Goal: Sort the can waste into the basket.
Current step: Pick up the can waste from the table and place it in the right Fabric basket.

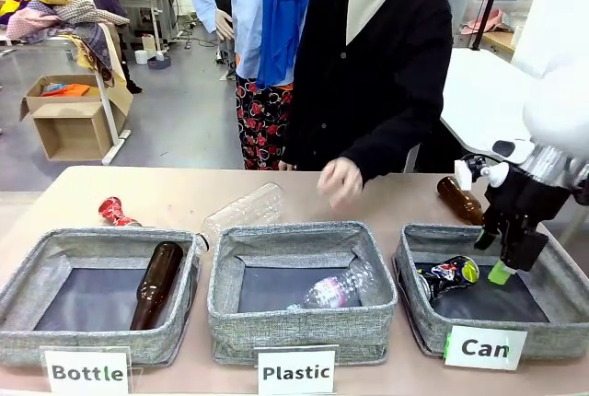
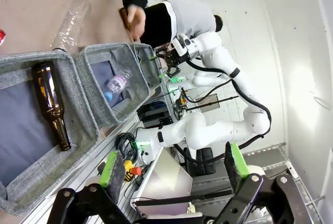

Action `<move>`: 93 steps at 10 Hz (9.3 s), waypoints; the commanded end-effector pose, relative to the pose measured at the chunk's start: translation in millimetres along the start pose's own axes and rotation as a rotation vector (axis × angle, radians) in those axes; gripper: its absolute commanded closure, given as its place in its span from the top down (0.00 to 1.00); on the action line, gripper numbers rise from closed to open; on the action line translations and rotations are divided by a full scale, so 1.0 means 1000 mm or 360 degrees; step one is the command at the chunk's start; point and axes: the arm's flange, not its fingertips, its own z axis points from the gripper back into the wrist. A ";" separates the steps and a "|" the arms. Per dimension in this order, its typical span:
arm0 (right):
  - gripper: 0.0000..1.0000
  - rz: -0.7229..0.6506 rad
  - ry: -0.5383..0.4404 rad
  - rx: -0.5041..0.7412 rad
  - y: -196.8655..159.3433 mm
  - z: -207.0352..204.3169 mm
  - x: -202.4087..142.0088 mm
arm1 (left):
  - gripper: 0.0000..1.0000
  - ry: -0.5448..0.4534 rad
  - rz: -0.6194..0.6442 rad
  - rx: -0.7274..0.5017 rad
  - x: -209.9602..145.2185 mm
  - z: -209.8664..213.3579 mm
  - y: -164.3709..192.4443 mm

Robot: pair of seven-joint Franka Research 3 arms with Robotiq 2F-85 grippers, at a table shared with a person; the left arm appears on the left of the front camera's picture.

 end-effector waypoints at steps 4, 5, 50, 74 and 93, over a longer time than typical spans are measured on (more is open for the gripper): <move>1.00 -0.1148 -0.1777 0.2128 -0.048 0.051 -0.066 | 1.00 0.0012 0.0012 -0.0007 -0.002 0.002 -0.001; 1.00 -0.1454 -0.2186 0.2154 -0.047 0.046 -0.081 | 1.00 0.0012 0.0012 -0.0007 -0.002 0.002 -0.001; 1.00 -0.1305 -0.1294 0.1404 -0.036 0.046 -0.114 | 1.00 -0.0301 0.1084 0.2039 0.198 -0.202 0.063; 1.00 -0.1305 -0.1294 0.1404 -0.036 0.046 -0.114 | 0.00 -0.0338 0.1026 0.2162 0.214 -0.230 0.194; 1.00 -0.1305 -0.1294 0.1404 -0.036 0.046 -0.114 | 0.00 0.1511 -0.1370 0.1595 0.085 -0.115 0.013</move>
